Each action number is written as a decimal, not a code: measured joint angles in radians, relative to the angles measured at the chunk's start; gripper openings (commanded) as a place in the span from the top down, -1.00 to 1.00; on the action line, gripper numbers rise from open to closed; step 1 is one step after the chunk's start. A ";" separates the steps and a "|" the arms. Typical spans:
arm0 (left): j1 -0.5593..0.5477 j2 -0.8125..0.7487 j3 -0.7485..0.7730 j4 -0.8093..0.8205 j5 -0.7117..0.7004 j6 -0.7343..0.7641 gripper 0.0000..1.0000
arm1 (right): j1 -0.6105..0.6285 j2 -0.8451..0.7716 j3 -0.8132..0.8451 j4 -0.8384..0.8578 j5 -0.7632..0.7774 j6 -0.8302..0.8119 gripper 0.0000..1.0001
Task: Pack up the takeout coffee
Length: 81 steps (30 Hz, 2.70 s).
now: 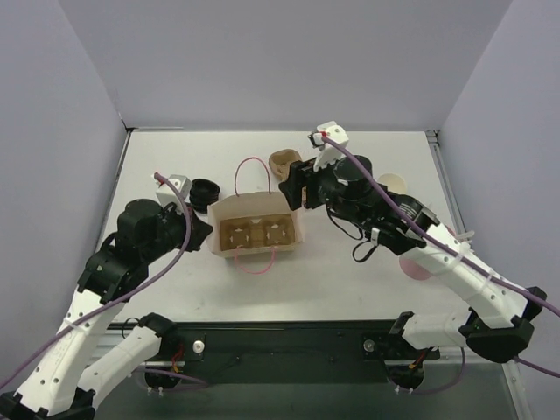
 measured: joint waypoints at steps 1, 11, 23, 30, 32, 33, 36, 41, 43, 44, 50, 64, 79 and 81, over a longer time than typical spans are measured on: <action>0.000 -0.020 -0.016 0.006 0.013 0.009 1.00 | 0.000 -0.024 -0.004 0.006 0.005 0.000 -0.16; 0.000 -0.166 -0.143 0.121 0.104 0.100 1.00 | -0.035 -0.125 -0.091 0.040 0.030 -0.010 -0.15; 0.000 -0.034 -0.124 0.303 0.122 0.267 1.00 | -0.086 -0.085 -0.121 0.013 -0.022 0.007 -0.13; 0.000 -0.027 -0.124 0.315 0.126 0.304 1.00 | -0.098 -0.074 -0.194 -0.028 -0.058 0.034 -0.08; 0.000 -0.021 -0.122 0.315 0.127 0.306 1.00 | -0.098 -0.073 -0.202 -0.033 -0.066 0.043 -0.08; 0.000 -0.019 -0.122 0.315 0.127 0.307 1.00 | -0.098 -0.073 -0.204 -0.036 -0.067 0.048 -0.08; 0.000 -0.018 -0.122 0.315 0.133 0.307 1.00 | -0.098 -0.074 -0.217 -0.037 -0.076 0.056 -0.07; 0.000 -0.025 -0.122 0.315 0.154 0.307 1.00 | -0.098 -0.074 -0.238 -0.046 -0.077 0.060 -0.05; 0.000 -0.031 -0.123 0.314 0.163 0.309 1.00 | -0.098 -0.075 -0.238 -0.048 -0.076 0.060 -0.04; 0.000 -0.035 -0.123 0.311 0.166 0.311 1.00 | -0.098 -0.076 -0.238 -0.048 -0.074 0.060 -0.04; 0.000 -0.058 -0.123 0.277 0.171 0.324 1.00 | -0.113 -0.074 -0.206 -0.077 -0.032 0.053 -0.08; 0.000 -0.107 -0.149 0.239 0.230 0.329 1.00 | -0.537 0.283 0.024 -0.150 -0.101 -0.055 -0.77; 0.000 -0.132 -0.168 0.189 0.260 0.326 1.00 | -0.675 0.631 0.312 -0.359 -0.226 -0.201 -0.81; 0.000 -0.129 -0.168 0.190 0.254 0.319 1.00 | -0.674 0.660 0.335 -0.373 -0.241 -0.209 -0.82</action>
